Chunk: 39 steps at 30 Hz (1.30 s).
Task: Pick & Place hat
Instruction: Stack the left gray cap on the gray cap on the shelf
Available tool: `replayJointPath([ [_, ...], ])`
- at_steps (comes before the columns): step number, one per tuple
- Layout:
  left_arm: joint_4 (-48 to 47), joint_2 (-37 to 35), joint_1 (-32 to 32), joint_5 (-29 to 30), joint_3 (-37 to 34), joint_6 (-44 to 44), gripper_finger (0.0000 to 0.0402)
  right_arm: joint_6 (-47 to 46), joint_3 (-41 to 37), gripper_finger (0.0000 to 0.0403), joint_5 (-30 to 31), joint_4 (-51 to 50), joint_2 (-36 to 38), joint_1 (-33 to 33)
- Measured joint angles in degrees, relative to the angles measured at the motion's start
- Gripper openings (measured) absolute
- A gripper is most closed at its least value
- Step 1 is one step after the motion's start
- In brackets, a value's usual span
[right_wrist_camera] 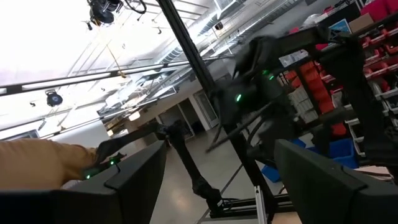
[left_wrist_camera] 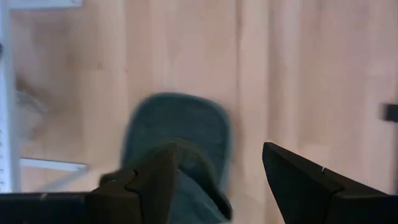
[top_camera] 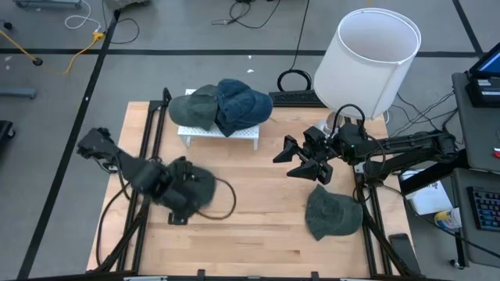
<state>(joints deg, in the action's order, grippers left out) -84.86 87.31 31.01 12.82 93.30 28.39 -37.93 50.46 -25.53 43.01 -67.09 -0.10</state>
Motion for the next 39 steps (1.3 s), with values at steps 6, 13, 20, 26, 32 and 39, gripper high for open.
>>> replayJointPath([
  [6,-0.84,6.46,3.91,4.07,0.00,4.02,0.0241,0.03,0.00,0.0291,-0.01,-0.01,0.00,0.00],
  [13,-5.06,15.32,7.16,3.78,-0.64,10.17,0.0241,0.07,0.00,0.0291,-0.02,-0.01,0.00,0.00],
  [20,-4.59,21.98,9.84,3.76,-2.59,12.94,0.0241,1.12,0.00,0.0291,-0.03,-0.23,0.00,0.00],
  [26,-0.37,24.89,11.21,1.59,-6.73,16.19,0.0241,1.12,0.00,0.0291,-0.03,-2.29,0.04,0.00],
  [32,2.51,25.25,11.62,1.96,-13.45,18.46,0.0241,1.12,0.00,0.0291,-0.05,-3.46,0.04,0.00],
  [39,7.22,25.25,10.20,2.24,-21.54,18.77,0.0241,1.12,0.00,0.0291,-0.05,-3.46,0.04,0.00],
])
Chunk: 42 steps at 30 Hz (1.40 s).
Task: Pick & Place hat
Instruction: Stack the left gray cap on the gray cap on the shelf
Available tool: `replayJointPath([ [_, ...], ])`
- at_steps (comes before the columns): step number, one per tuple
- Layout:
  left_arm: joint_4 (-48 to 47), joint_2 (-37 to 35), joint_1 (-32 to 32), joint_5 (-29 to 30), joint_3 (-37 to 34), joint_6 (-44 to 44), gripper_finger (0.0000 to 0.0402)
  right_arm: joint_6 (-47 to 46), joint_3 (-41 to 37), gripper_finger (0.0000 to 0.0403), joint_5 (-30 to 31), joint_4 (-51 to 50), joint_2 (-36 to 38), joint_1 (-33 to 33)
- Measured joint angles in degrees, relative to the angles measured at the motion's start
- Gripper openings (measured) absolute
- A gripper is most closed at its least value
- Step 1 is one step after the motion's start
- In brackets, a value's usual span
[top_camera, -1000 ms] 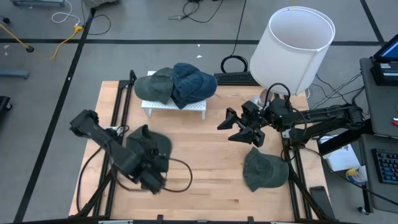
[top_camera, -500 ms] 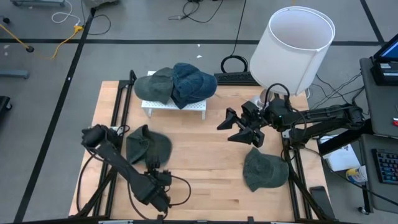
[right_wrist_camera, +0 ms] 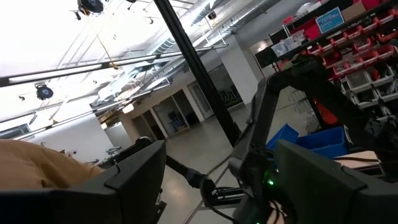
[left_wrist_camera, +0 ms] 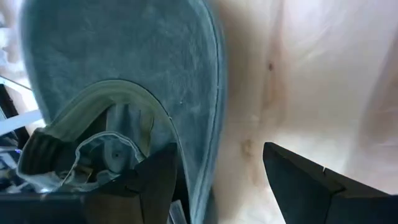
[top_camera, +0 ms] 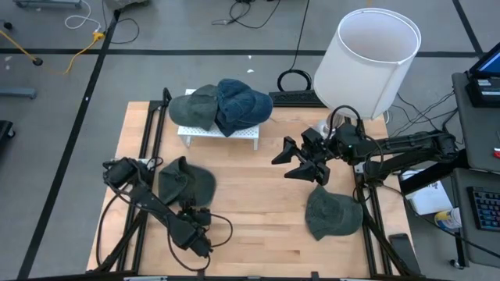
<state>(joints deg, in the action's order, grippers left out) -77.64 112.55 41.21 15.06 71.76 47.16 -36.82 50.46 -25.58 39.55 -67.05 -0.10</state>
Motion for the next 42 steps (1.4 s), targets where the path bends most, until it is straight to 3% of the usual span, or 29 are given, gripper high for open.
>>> replayJointPath([
  [10,0.03,-0.02,-2.67,2.07,-2.18,-0.99,0.0223,0.00,0.00,0.0291,0.00,-0.02,0.00,0.00],
  [15,1.86,-0.02,-2.67,2.31,-2.18,-3.48,0.0142,0.00,0.00,0.0290,0.00,-0.02,0.00,0.00],
  [21,4.61,-0.16,-3.10,-2.89,-2.11,-6.71,0.0016,0.00,0.00,0.0290,0.28,-0.02,-0.02,0.00],
  [28,5.84,-3.67,-3.97,-7.07,-1.67,-9.28,0.0008,0.00,0.00,0.0290,0.28,-0.02,-0.04,0.00],
  [35,7.19,-17.13,-6.51,-11.22,-1.11,-9.99,0.0007,1.59,0.00,0.0290,0.04,-0.02,-0.04,0.00],
  [42,9.95,-32.17,-10.00,-19.16,-1.08,-7.85,0.0007,4.80,0.00,0.0290,0.04,-0.06,-0.04,0.00],
])
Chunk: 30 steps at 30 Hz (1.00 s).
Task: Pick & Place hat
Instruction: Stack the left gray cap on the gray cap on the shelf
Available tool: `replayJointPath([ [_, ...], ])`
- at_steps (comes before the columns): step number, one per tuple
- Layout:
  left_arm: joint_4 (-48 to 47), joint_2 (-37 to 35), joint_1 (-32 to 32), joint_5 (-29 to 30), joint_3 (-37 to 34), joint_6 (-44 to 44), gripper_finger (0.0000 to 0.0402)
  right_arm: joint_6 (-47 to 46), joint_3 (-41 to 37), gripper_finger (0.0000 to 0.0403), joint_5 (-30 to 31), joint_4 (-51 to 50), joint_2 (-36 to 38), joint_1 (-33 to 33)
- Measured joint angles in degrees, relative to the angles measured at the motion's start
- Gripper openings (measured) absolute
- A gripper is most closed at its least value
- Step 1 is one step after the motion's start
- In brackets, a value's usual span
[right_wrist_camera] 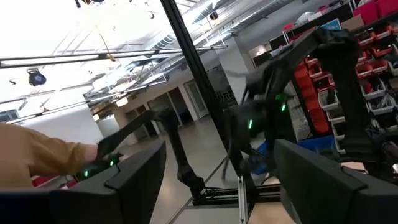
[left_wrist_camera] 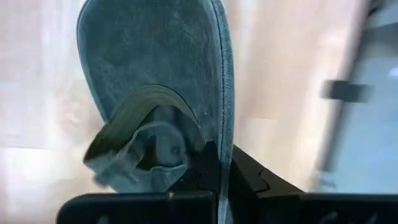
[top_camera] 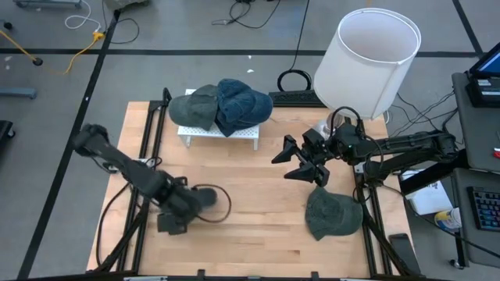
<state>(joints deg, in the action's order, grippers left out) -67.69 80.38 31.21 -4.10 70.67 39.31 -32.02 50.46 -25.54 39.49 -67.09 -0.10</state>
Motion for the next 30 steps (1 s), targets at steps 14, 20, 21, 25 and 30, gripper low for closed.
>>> replayJointPath([
  [14,22.24,-17.86,-6.06,2.21,0.00,3.66,0.0007,5.25,0.00,0.0290,8.94,-0.40,0.00,-2.78],
  [20,30.97,-22.17,-6.48,10.31,0.00,-2.65,0.0007,5.80,0.00,0.0290,10.73,-0.38,0.00,-4.35],
  [21,31.92,-22.69,-6.47,11.41,0.00,-3.80,0.0007,5.80,0.00,0.0290,10.73,-0.38,0.00,-4.53],
  [25,36.44,-24.41,-6.46,13.59,0.00,-7.80,0.0007,4.65,0.00,0.0290,10.73,-0.35,0.00,-4.96],
  [30,44.17,-24.69,-6.46,11.10,0.00,-13.83,0.0007,-1.97,0.00,0.0290,10.51,-0.01,0.00,-4.90],
])
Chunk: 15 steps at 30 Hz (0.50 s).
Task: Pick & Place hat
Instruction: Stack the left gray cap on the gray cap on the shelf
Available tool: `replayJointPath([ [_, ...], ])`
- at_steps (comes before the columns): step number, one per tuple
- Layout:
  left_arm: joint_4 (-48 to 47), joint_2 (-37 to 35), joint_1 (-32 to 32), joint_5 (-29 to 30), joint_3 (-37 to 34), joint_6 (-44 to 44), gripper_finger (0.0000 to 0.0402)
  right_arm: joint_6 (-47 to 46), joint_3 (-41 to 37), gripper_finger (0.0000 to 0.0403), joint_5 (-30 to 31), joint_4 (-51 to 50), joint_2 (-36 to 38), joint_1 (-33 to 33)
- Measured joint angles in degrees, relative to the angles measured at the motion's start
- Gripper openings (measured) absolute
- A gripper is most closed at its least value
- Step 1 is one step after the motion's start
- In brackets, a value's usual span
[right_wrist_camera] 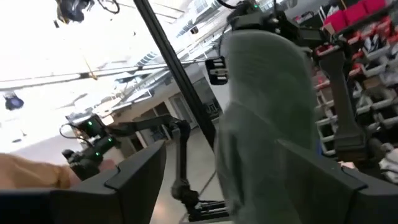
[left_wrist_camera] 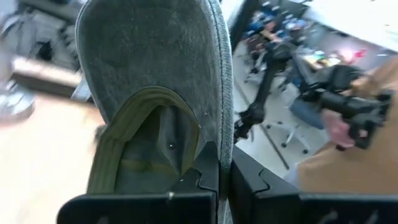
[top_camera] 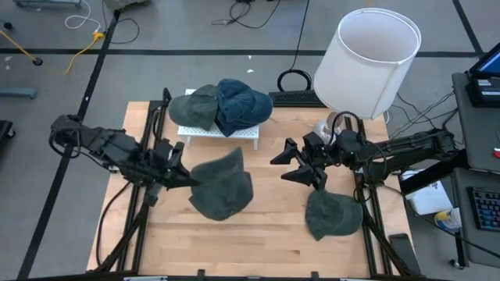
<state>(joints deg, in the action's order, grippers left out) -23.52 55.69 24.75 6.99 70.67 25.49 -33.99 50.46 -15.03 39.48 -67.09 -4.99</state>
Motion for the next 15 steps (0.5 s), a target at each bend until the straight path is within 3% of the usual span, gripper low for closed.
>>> replayJointPath([
  [8,10.64,1.42,-0.36,-4.21,0.00,-7.15,0.0007,-0.91,0.00,0.0290,-0.20,4.49,0.04,0.00],
  [15,18.84,5.98,-3.80,-11.45,0.00,-9.30,0.0007,-0.95,0.00,0.0290,-0.34,8.54,0.02,0.00],
])
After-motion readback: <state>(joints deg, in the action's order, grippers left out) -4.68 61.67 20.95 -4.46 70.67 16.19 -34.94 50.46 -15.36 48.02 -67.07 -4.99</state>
